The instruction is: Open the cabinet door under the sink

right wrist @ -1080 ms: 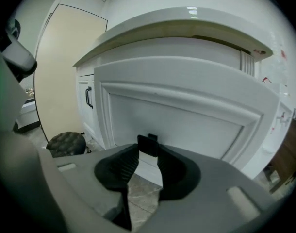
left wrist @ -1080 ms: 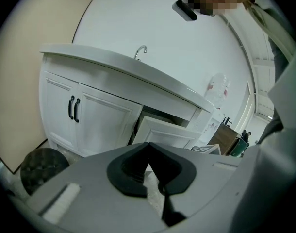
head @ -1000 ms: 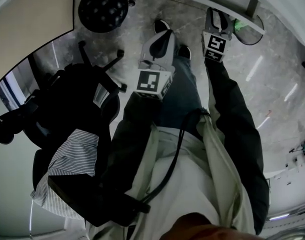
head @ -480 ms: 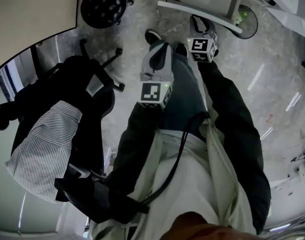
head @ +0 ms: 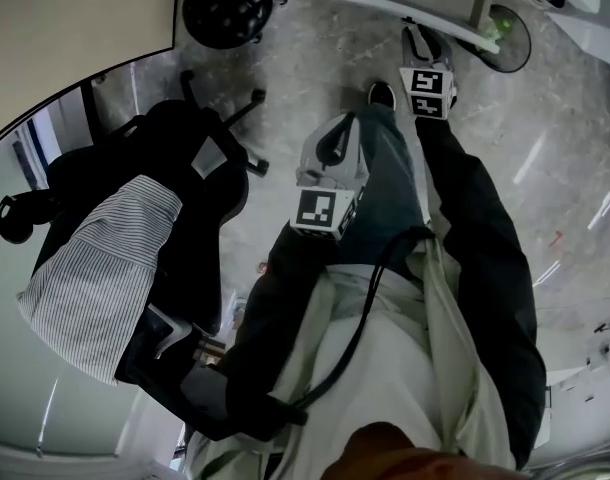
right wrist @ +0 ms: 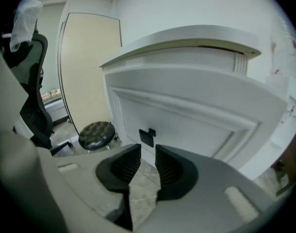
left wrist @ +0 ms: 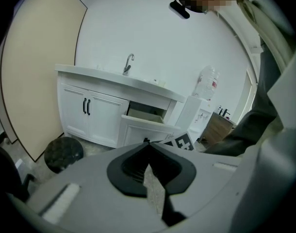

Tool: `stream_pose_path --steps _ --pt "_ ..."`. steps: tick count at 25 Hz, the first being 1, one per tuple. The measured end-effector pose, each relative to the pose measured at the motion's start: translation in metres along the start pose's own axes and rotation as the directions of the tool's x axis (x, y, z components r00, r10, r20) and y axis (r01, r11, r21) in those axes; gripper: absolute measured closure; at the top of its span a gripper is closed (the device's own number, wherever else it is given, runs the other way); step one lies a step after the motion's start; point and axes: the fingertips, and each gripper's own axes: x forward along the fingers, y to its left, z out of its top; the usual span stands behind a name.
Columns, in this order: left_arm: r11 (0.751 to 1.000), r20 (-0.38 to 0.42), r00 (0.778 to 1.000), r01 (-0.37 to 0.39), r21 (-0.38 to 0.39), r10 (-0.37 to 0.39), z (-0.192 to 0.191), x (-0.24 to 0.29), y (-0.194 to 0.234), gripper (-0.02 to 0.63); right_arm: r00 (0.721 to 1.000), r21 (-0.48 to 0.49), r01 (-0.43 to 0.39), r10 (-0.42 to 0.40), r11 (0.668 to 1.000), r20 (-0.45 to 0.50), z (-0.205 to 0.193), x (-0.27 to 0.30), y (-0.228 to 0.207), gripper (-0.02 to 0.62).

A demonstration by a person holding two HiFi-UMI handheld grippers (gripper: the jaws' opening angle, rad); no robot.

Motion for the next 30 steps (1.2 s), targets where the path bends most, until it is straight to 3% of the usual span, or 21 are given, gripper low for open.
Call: stream_pose_path --steps 3,8,13,18,23,30 --pt "1.000 0.040 0.999 0.004 -0.008 -0.003 0.004 -0.031 0.003 0.598 0.999 0.086 -0.001 -0.002 0.996 0.042 -0.008 -0.042 0.007 0.499" --pt "1.000 0.116 0.993 0.012 -0.005 -0.011 0.006 -0.091 0.013 0.598 0.996 0.075 -0.034 0.027 0.997 0.090 -0.019 -0.130 0.049 0.499" --pt "0.999 0.106 0.994 0.016 -0.036 -0.012 -0.021 -0.163 0.009 0.598 0.986 0.135 -0.046 0.023 0.990 0.167 -0.025 -0.237 0.109 0.499" --pt "0.992 0.123 0.985 0.124 0.005 -0.124 -0.037 -0.220 -0.032 0.598 0.960 0.260 -0.005 -0.068 0.966 0.272 -0.019 -0.329 0.147 0.499" --pt "0.979 0.098 0.976 0.188 0.080 -0.195 -0.045 -0.257 -0.058 0.598 0.945 0.228 -0.034 -0.043 0.973 0.323 -0.010 -0.384 0.161 0.497" --pt "0.990 0.102 0.988 0.110 0.093 -0.120 -0.029 -0.265 -0.048 0.598 0.923 0.163 -0.054 -0.013 0.985 0.385 0.014 -0.420 0.150 0.499"
